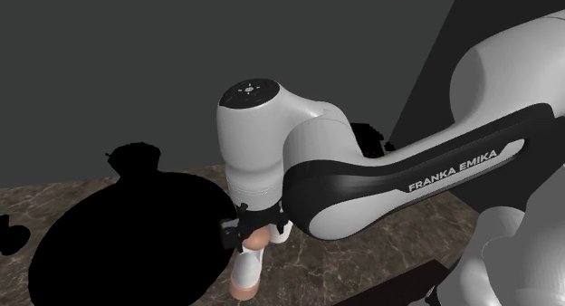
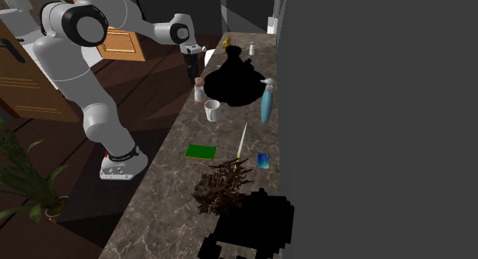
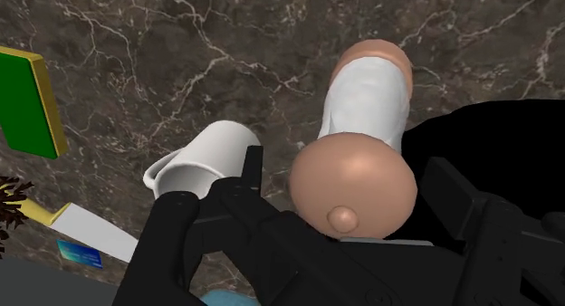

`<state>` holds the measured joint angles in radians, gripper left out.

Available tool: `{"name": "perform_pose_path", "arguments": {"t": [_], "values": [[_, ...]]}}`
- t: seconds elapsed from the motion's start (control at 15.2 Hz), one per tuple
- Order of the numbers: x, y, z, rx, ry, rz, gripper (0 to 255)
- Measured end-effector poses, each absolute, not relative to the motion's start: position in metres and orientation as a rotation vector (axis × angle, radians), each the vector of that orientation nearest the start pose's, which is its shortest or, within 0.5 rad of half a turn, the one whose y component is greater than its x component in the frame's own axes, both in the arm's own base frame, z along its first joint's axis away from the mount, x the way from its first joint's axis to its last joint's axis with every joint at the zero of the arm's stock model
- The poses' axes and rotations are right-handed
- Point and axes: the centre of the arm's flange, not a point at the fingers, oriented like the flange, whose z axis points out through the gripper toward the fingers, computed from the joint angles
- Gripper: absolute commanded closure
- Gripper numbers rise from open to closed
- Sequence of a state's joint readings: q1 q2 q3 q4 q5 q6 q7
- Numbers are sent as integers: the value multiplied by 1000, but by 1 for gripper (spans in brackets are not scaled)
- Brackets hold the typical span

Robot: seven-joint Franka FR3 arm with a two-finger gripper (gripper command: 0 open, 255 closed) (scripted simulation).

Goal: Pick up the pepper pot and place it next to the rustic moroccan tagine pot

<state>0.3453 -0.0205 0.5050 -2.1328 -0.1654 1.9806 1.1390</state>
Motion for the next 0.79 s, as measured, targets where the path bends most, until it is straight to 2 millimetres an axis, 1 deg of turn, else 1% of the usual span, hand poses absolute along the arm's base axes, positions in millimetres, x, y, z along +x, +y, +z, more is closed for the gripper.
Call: {"name": "perform_pose_path", "arguments": {"t": [0.2,0.33,0.46,0.53,0.79], "values": [[351,385,405,-3319,355,-98,0],[350,390,422,-3319,355,-99,0],[350,392,445,-3318,355,-99,0],[350,394,450,-3318,355,-99,0],[349,395,454,-3319,355,-98,0]]}}
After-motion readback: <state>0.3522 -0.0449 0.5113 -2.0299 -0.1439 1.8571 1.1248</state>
